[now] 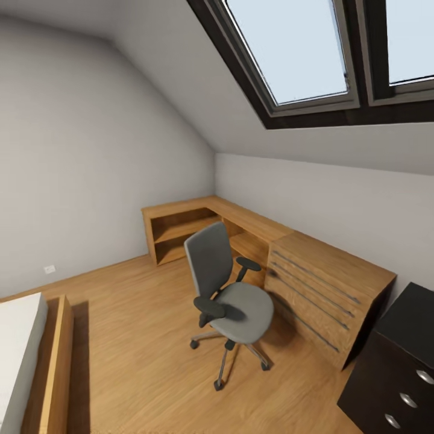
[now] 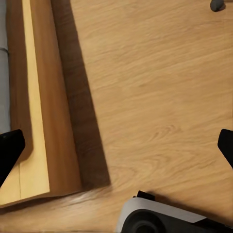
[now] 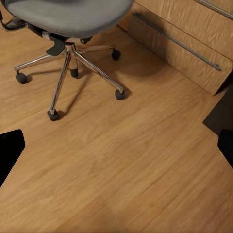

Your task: In the bedroom, organize the workspace by keeping the computer under the desk, ensuring the monitor is on the desk, placing the keyboard on the desk next to the monitor, placing the mouse on the desk next to the keyboard, moving the folder from the swivel chair onto the desk next to the mouse, stacking the notebook on top of the folder with the pen on top of the notebook, and positioning the swivel chair next to the desk.

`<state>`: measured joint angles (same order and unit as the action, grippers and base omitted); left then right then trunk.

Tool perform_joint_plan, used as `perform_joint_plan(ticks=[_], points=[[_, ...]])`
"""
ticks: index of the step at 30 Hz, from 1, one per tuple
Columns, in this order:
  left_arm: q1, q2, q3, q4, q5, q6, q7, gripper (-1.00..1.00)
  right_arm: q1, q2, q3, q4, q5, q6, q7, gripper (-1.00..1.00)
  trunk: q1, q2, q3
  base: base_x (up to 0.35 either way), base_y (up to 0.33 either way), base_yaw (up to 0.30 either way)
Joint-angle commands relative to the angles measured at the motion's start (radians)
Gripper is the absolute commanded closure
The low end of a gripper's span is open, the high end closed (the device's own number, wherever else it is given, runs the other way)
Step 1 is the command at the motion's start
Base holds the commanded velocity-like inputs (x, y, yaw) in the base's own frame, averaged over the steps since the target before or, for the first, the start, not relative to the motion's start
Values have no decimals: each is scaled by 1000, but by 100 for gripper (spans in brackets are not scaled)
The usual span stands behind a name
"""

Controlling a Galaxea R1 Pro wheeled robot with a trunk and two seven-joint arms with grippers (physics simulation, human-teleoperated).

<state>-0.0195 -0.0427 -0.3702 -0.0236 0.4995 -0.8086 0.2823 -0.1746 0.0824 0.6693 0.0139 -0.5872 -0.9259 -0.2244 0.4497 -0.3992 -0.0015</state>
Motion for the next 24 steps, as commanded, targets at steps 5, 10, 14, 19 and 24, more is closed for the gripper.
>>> perform_joint_plan(ticks=[5,10,14,19,24], points=[[0,0,-9,1,4,-1,6,-100,0,1,9,2,-2,-2,-6,-100,0,-1,-4,0,0,266],[0,0,-9,1,4,-1,6,-100,0,2,9,3,-2,-2,-6,-100,0,-1,-7,0,0,263],[0,0,-9,1,4,-2,6,-100,0,2,9,3,-2,-2,-6,-100,0,-1,-10,33,-31,263],[0,1,-9,1,4,-2,6,-100,0,2,10,3,-2,-2,-6,-100,0,-1,-14,163,-151,263],[0,0,-9,1,4,-2,6,-100,0,2,10,3,-2,-2,-6,-100,0,-1,-18,221,-206,263]])
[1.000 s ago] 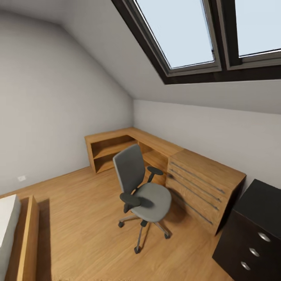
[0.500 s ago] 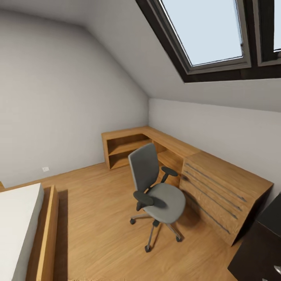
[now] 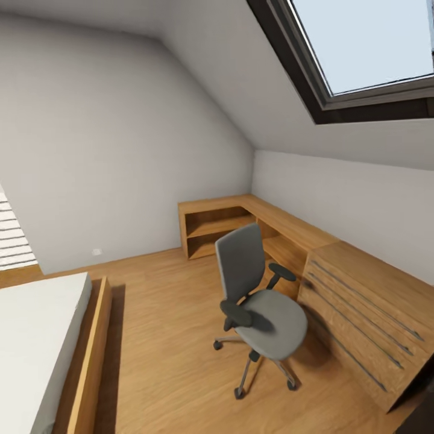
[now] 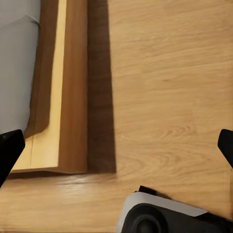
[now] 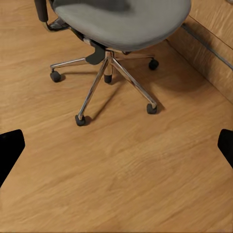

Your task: In the bedroom, organize the workspace by keeping the computer under the desk, ensuring the monitor is on the desk, placing the keyboard on the desk next to the monitor, placing the mouse on the desk next to the keyboard, moving the folder from the swivel chair onto the desk next to the mouse, stacking the notebook on top of the folder with the pen on top of the notebook, and positioning the swivel chair next to the desk.

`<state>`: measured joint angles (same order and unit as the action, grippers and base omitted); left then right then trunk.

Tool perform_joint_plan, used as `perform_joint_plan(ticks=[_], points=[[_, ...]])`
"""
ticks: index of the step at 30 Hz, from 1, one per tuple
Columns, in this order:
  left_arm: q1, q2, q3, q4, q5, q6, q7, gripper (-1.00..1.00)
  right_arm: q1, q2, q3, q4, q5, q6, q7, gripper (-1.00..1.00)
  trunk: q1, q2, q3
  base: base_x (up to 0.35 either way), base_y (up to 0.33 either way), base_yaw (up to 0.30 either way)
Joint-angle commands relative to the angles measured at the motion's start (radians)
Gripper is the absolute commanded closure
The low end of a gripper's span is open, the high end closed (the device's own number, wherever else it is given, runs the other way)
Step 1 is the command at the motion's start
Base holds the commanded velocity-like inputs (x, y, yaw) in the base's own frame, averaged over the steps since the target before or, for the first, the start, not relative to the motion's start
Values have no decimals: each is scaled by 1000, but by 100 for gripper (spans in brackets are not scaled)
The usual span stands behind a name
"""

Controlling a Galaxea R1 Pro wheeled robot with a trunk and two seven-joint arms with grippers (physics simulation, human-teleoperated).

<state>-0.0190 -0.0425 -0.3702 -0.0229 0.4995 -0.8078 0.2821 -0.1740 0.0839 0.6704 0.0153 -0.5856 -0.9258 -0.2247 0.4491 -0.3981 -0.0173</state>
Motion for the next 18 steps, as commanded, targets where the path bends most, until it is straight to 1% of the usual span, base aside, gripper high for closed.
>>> perform_joint_plan(ticks=[1,5,14,18], points=[[-1,0,-9,1,4,-2,6,-100,-1,0,9,2,-3,-2,-5,-100,1,-2,-3,178,-189,263],[-1,0,-9,1,4,-2,7,-100,-1,0,9,2,-3,-2,-5,-100,1,-2,-6,106,-116,263],[-1,0,-8,1,4,-3,8,-100,-1,0,9,0,-3,-4,-5,-100,1,-2,-12,17,-15,263],[-1,0,-8,1,4,-3,8,-100,-1,0,9,0,-3,-4,-5,-100,1,-2,-15,120,-3,263]])
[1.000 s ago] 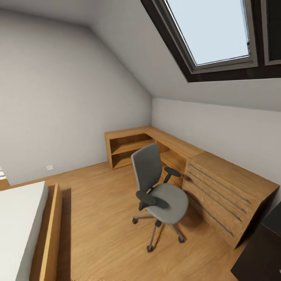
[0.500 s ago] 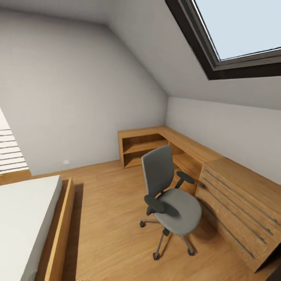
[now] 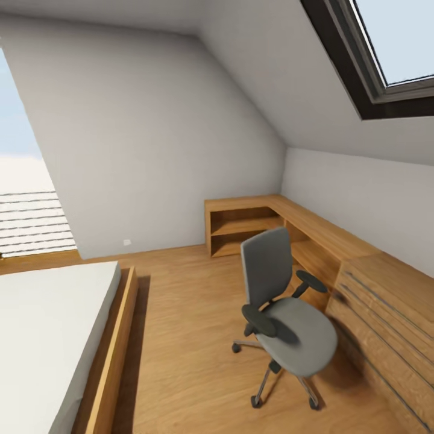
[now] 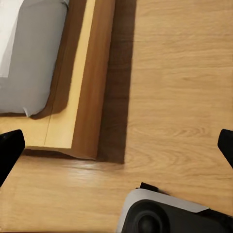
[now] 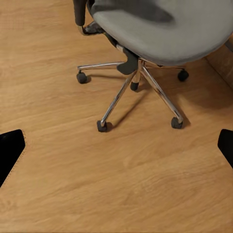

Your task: In the bedroom, organize the workspace by keeping the computer under the desk, ensuring the monitor is on the desk, placing the keyboard on the desk next to the monitor, placing the mouse on the desk next to the keyboard, moving the folder from the swivel chair onto the desk next to the mouse, stacking the notebook on top of the folder with the pen on top of the notebook, and positioning the swivel chair next to the desk.

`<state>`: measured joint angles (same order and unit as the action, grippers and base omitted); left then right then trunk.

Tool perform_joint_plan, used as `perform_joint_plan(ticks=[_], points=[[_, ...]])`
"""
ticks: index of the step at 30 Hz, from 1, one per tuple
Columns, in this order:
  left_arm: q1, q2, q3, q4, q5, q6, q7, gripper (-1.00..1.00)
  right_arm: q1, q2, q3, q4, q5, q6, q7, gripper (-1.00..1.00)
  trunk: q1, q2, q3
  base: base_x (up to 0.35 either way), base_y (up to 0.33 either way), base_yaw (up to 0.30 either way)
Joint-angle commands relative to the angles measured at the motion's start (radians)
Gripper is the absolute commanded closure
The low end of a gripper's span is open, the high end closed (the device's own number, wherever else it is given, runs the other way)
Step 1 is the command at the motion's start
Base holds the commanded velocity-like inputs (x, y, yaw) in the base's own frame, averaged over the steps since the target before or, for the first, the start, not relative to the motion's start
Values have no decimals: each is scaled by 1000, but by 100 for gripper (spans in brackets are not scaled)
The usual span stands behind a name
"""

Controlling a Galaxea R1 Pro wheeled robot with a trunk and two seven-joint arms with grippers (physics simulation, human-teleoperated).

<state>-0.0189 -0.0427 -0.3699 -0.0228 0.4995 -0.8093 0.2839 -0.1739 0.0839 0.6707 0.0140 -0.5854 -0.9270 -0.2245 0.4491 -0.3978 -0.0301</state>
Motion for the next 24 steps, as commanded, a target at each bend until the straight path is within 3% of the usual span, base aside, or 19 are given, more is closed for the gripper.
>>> perform_joint_plan(ticks=[1,24], points=[[-1,0,-9,0,4,-2,6,-100,-1,0,9,1,-4,-3,-6,-100,1,-2,-3,206,-2,263],[-1,-2,-9,0,4,-1,5,-100,-1,-1,9,1,-2,-3,-4,-100,1,-2,-20,304,0,262]])
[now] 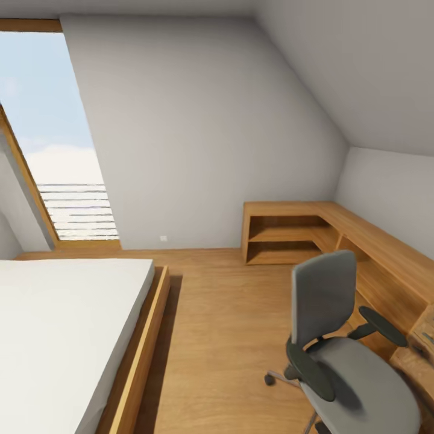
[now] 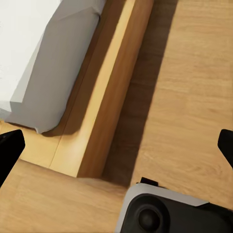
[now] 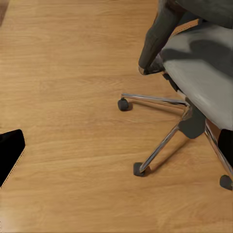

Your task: In the bedroom, organize the workspace by keeping the computer under the desk, ensuring the monitor is on the desk, placing the keyboard on the desk next to the monitor, placing the mouse on the desk next to the keyboard, moving the folder from the swivel chair onto the desk next to the mouse, stacking the notebook on top of the folder with the pen on top of the notebook, and positioning the swivel chair next to the desk.

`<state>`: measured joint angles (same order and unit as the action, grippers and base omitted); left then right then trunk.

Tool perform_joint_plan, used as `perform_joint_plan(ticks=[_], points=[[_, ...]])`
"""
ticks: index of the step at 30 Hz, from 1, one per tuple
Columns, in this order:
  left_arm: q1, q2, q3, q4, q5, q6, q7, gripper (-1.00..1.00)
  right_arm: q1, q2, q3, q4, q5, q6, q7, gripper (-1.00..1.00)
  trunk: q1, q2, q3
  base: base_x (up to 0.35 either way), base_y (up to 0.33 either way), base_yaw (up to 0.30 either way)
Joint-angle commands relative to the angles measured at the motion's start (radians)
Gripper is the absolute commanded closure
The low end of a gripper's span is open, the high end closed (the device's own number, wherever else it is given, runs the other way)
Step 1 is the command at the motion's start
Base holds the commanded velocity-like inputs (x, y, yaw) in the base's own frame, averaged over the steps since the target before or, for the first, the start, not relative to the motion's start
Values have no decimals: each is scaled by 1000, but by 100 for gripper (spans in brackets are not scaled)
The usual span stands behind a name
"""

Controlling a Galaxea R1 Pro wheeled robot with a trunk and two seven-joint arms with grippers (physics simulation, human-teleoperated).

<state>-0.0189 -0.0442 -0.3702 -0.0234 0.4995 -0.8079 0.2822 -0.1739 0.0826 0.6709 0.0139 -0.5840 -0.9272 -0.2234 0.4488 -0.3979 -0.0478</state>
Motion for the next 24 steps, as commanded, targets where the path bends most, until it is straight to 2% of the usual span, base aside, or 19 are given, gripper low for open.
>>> perform_joint_plan(ticks=[1,9,24], points=[[-1,0,-9,1,4,-2,6,-100,-1,0,9,1,-4,-2,-5,-100,1,-2,-3,321,0,259],[-1,-1,-10,1,4,-2,6,-100,-1,-1,8,1,-4,-3,-1,-100,1,-2,-8,321,0,210],[-1,0,-10,1,4,-2,6,-100,-1,-4,7,1,-4,-4,-1,-100,1,-2,-9,321,0,21]])
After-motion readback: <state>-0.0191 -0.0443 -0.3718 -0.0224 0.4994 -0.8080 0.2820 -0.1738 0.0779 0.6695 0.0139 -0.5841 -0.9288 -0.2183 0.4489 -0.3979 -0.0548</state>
